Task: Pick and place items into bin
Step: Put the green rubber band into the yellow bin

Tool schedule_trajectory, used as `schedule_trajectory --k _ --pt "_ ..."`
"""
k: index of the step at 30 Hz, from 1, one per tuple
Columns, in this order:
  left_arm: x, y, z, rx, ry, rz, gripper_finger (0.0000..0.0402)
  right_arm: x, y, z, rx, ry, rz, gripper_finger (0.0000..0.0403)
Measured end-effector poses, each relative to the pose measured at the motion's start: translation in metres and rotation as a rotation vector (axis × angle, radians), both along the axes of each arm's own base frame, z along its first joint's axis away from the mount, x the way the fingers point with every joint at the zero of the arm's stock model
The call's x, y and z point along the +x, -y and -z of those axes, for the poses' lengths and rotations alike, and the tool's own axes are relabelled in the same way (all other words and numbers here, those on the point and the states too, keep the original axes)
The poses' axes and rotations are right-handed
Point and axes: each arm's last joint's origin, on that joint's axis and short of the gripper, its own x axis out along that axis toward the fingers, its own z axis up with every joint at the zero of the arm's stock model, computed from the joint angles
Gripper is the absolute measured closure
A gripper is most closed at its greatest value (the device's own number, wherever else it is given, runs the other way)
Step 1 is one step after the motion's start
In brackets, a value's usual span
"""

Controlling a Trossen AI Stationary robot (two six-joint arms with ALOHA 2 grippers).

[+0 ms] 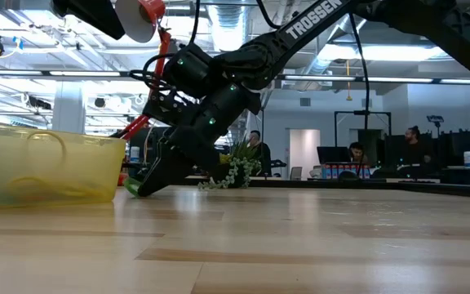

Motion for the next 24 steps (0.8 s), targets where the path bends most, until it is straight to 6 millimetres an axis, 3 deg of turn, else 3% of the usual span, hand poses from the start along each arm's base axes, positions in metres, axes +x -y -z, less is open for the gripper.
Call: schedule_trajectory --k 8,14,24 --pt "0.0 0.0 0.0 0.003 0.005 -0.003 0.0319 0.002 -0.003 -0.001 -0.045 0.038 -0.025 0.0344" --pt "0.0 0.0 0.0 -0.001 0.009 -0.008 0.0319 0.002 -0.009 -0.001 -0.034 0.03 -0.009 0.0394" --pt "0.0 0.0 0.0 0.0 0.009 -0.008 0.0319 -0.004 -0.018 -0.025 -0.025 0.02 0.015 0.0402"
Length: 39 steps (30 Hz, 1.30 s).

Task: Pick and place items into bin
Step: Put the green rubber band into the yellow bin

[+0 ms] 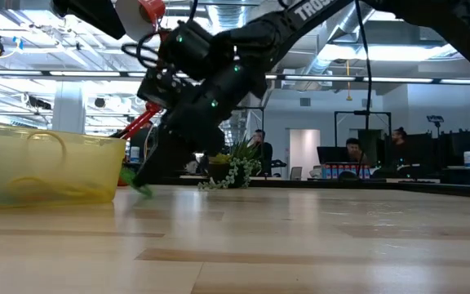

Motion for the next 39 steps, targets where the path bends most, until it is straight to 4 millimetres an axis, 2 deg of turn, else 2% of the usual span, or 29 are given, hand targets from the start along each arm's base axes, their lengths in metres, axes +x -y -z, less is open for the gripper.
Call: schedule_trajectory --k 8,16,21,30,35,39 --pt "0.0 0.0 0.0 0.001 0.001 -0.001 0.0319 -0.006 -0.007 -0.019 -0.081 -0.01 0.045 0.0402" --pt "0.0 0.0 0.0 0.001 0.002 0.0 0.0319 -0.01 -0.012 -0.043 -0.41 0.034 0.23 0.0402" --pt "0.001 0.001 -0.001 -0.005 0.017 0.001 0.0319 -0.005 -0.022 -0.062 -0.307 0.159 0.162 0.0403" --pt "0.001 0.001 -0.001 -0.005 0.017 0.001 0.0319 0.004 -0.066 -0.078 -0.033 0.397 -0.125 0.0403" --pt "0.002 0.001 -0.001 -0.007 0.02 0.001 0.0319 0.001 -0.086 -0.078 -0.03 0.406 -0.163 0.0403" --pt "0.002 0.001 -0.001 -0.007 0.021 0.001 0.0319 0.002 -0.085 -0.077 -0.077 0.402 -0.092 0.0392"
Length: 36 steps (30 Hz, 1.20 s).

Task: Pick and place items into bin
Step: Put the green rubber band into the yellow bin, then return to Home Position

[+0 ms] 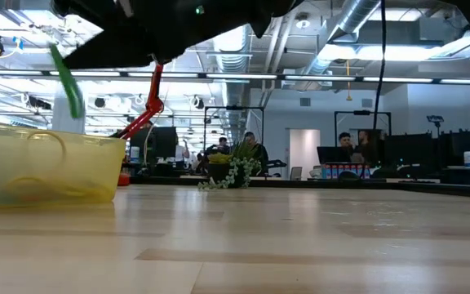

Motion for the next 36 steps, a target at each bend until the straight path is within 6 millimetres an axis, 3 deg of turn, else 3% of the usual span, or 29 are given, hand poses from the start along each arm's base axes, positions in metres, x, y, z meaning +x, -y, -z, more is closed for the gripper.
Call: schedule_trajectory --k 4,13,18,23,26,29,36 --pt "0.0 0.0 0.0 -0.003 0.005 -0.002 0.0319 0.002 0.01 0.0 -0.046 0.008 0.109 0.0362" --pt "0.002 0.001 -0.001 -0.011 0.021 -0.002 0.0319 0.002 0.028 0.005 -0.012 -0.061 0.148 0.0297" --pt "0.001 0.002 0.0 -0.062 -0.004 0.026 0.0319 -0.003 0.029 0.008 -0.032 -0.125 0.187 0.0285" --pt "0.003 0.004 0.003 -0.085 -0.047 0.064 0.0319 -0.02 0.029 0.003 -0.164 -0.257 0.38 0.0285" --pt "0.0 0.002 0.003 -0.077 -0.065 0.055 0.0319 -0.036 0.027 -0.009 -0.202 -0.327 0.479 0.0284" --pt "-0.014 -0.008 0.0 -0.089 -0.052 -0.038 0.0319 -0.056 0.025 -0.036 -0.191 -0.383 0.494 0.0284" --pt "-0.084 -0.035 -0.018 -0.244 0.059 -0.202 0.0319 -0.123 0.028 -0.117 -0.111 -0.436 0.559 0.0284"
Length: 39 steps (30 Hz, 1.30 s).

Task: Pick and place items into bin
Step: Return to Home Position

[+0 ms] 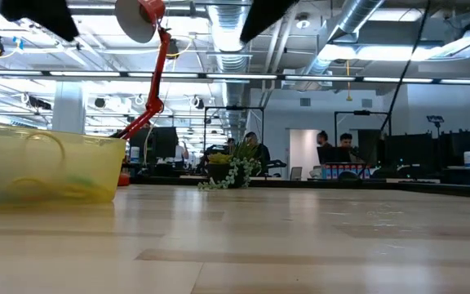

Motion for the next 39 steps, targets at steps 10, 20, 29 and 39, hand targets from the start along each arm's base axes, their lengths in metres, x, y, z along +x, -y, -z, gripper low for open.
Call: schedule_trajectory --k 10,20,29,39 --pt "-0.062 -0.026 0.018 -0.035 0.349 0.133 0.0319 -0.083 0.007 0.0 0.171 0.044 -0.101 0.0284" --pt "-0.04 -0.008 0.082 0.01 0.76 0.458 0.0319 -0.168 0.032 0.071 0.296 0.421 -0.042 0.0284" --pt "-0.035 0.0 0.094 0.113 0.899 0.688 0.0319 -0.213 0.057 0.091 0.335 0.62 0.0 0.0284" --pt "-0.032 0.001 0.101 0.154 0.877 0.683 0.0319 -0.236 0.062 0.112 0.399 0.713 -0.123 0.0284"
